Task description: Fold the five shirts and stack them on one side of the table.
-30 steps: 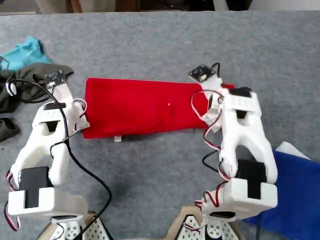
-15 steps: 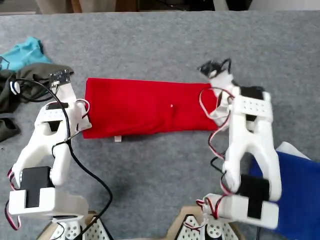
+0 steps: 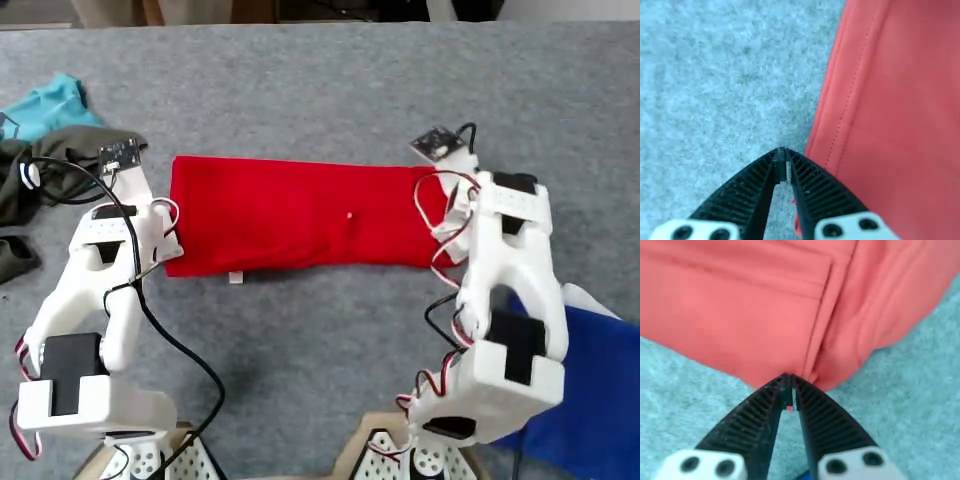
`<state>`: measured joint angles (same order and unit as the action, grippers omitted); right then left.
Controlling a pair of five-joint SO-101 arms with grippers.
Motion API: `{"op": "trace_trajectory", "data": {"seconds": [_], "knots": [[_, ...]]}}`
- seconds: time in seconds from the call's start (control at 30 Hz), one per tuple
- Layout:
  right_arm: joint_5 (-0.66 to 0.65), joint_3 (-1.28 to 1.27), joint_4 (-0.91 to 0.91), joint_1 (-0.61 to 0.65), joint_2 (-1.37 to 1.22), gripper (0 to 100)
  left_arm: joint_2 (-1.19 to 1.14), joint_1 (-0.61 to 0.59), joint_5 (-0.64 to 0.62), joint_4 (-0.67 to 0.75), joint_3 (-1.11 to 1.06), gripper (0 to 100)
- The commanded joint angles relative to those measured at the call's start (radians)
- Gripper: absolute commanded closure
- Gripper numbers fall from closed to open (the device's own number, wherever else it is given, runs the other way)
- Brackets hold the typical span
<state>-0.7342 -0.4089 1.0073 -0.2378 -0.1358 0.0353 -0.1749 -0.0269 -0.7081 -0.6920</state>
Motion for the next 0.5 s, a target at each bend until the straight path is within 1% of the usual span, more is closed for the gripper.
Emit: {"op": "trace_trajectory", "data": {"seconds": [0.0, 0.13, 0.2, 0.3, 0.37, 0.47], "knots": [[-0.015, 0.047, -0.015, -0.033, -0.004, 99.4, 0.002, 0.009, 0.006, -0.005, 0.048, 98], [-0.02, 0.085, 0.008, 0.002, 0.013, 99.4, 0.007, 0.009, 0.006, -0.005, 0.051, 98], [-0.008, 0.142, 0.077, 0.021, 0.065, 99.4, 0.012, 0.005, 0.006, -0.034, 0.084, 98], [-0.005, 0.242, 0.18, 0.044, 0.179, 99.4, 0.004, 0.009, 0.003, -0.193, 0.23, 97], [0.032, 0.325, 0.229, 0.062, 0.236, 99.4, -0.002, 0.015, -0.003, -0.296, 0.33, 92], [0.074, 0.443, 0.296, 0.076, 0.257, 99.4, -0.031, 0.035, -0.038, -0.374, 0.428, 80]]}}
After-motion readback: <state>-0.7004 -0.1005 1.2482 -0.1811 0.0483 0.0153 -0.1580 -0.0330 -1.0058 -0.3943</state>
